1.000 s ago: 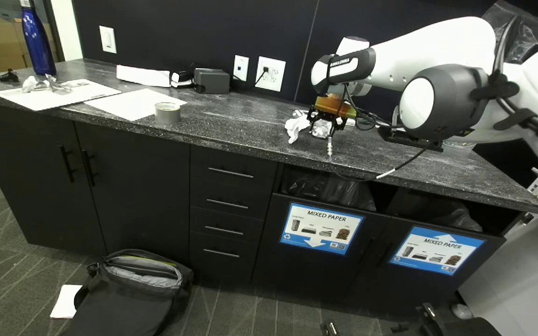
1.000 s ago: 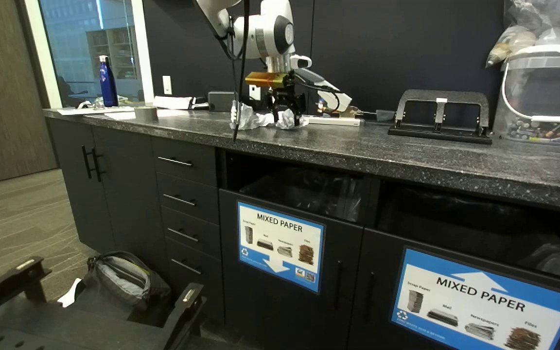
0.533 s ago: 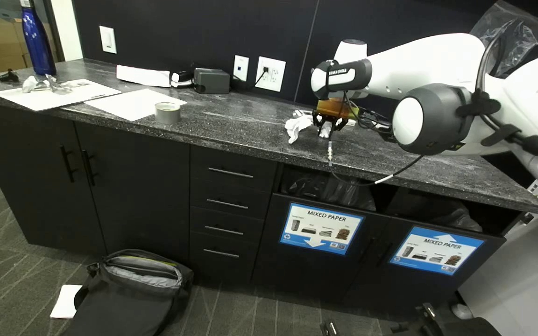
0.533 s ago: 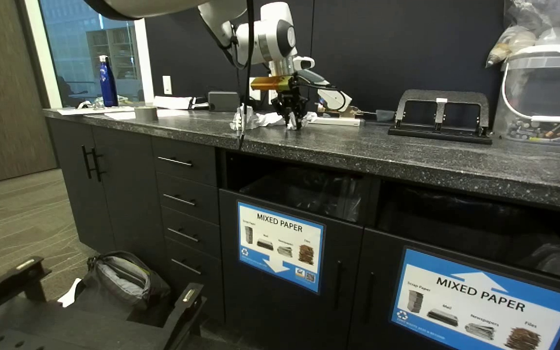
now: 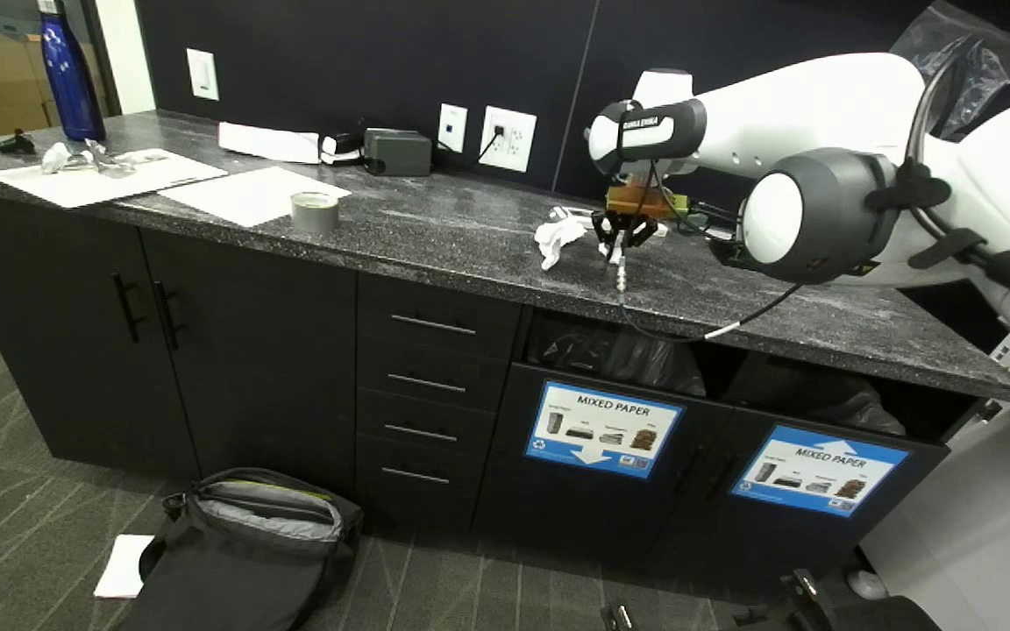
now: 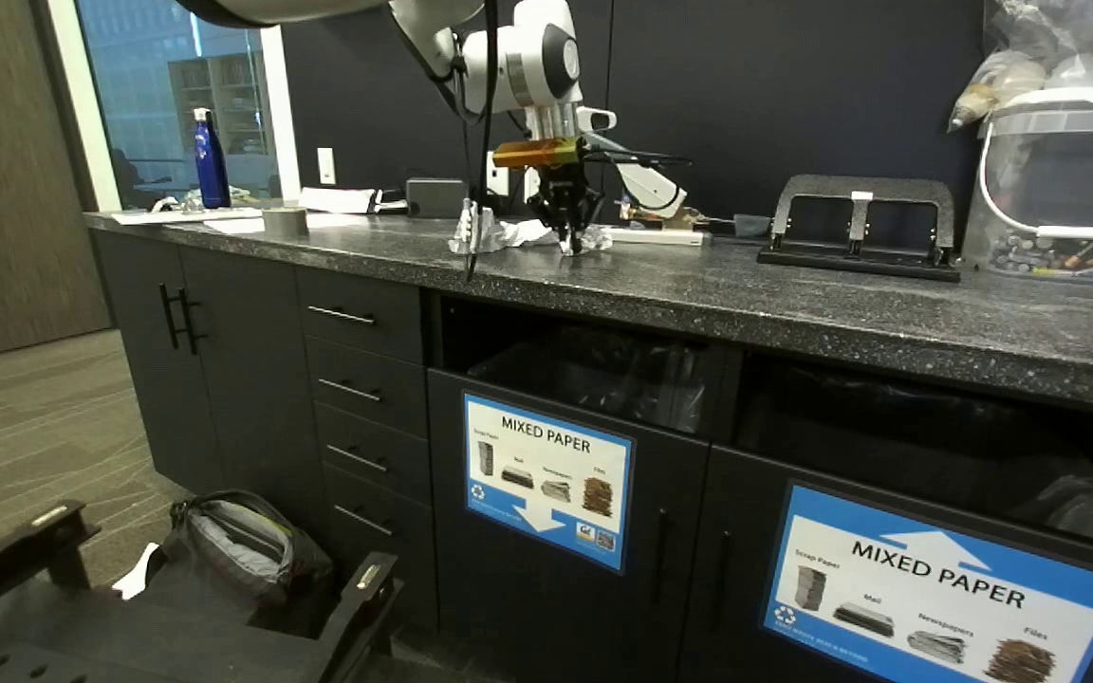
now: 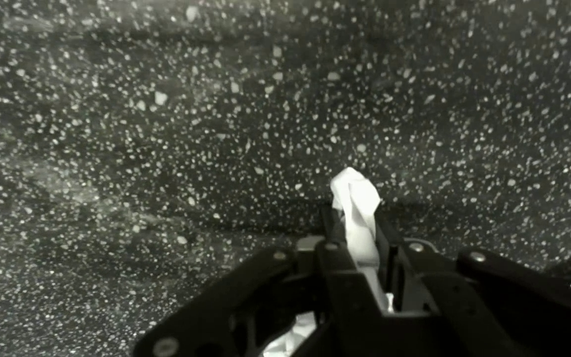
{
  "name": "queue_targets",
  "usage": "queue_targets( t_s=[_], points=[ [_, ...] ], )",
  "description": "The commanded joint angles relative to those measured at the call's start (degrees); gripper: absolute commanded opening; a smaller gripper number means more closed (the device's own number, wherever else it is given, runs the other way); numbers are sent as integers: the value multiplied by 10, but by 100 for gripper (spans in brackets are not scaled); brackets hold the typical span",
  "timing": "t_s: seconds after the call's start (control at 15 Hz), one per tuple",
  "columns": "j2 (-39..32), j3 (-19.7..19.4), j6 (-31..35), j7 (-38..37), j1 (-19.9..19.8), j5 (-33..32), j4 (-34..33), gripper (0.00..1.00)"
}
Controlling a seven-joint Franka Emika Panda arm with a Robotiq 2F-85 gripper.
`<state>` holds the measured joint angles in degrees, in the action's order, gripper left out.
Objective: Pick up all the pieces of paper on the countertop and throw them in the bin
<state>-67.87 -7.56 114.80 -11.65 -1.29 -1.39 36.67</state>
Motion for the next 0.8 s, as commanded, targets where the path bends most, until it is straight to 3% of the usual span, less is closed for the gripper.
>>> queue_targets(
  t_s=[0.0,0.27,0.6,0.73],
  points=[
    [46,32,-41,84,-13,17,74,11],
    [120,36,-79,150,-10,6,179,11],
    [201,39,-165,180,1,1,299,11],
    [230,47,-159,193,5,-18,348,11]
  ],
)
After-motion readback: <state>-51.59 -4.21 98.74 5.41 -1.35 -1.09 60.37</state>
